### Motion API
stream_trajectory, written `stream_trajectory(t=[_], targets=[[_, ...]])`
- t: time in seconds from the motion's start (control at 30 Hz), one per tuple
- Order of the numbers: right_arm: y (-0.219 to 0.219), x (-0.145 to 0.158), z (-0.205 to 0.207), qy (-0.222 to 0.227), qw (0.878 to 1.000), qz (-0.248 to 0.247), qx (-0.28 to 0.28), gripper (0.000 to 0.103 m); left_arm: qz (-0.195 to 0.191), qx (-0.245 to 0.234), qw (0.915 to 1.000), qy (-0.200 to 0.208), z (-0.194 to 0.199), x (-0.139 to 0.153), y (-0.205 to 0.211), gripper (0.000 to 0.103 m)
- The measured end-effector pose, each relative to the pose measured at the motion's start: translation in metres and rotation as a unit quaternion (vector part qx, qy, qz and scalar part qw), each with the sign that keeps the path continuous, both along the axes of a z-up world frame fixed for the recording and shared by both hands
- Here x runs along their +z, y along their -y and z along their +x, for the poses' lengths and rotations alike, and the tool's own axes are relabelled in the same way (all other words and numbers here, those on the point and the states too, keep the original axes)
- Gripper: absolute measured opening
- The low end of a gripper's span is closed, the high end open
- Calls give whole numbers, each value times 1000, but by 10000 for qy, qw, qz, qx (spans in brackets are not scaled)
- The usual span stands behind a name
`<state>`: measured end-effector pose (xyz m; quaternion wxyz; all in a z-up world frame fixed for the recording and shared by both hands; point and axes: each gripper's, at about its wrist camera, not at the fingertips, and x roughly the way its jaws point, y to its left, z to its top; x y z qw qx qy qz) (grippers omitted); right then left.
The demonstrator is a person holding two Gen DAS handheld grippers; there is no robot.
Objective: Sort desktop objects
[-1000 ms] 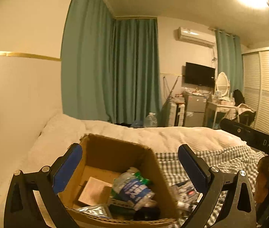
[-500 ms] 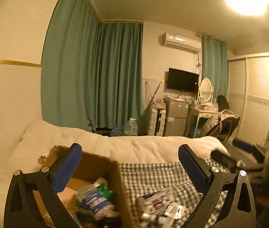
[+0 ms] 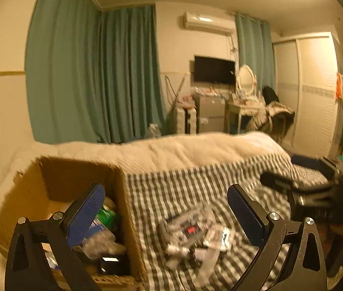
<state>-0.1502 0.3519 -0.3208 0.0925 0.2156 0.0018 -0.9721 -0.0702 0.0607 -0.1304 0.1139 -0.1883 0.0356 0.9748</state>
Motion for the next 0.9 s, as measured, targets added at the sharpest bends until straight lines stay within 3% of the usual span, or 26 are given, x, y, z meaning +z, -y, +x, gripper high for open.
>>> stream_trajectory(t=[0.23,0.27,0.33,0.4,0.47,0.6,0.7,0.9], targets=[[-15,-31,-15,471,9988,-142,-86,99,7,-344,9980,522,-8,-45,-19,102],[-15,-35,-18,561,9983,-134,-53,96,-6,-397,9977,552,-8,-49,-22,100],[-13,-43,-24,754,9971,-110,10,81,-122,-488,9971,571,-7,-62,-31,95],[-10,-54,-29,898,9959,39,12,79,-285,-542,9962,625,-7,-77,-40,90],[-8,-66,-33,1078,9941,119,39,79,-391,-565,9940,855,-13,-96,-45,77],[-5,-85,-41,1371,9903,215,76,73,-1003,-611,9903,743,-8,-115,-62,76],[1,-97,-44,1544,9870,431,81,71,-753,-821,9877,1100,-12,-125,-63,76],[-4,-104,-48,1688,9850,348,20,69,-831,-753,9798,1658,-22,-159,-62,76]])
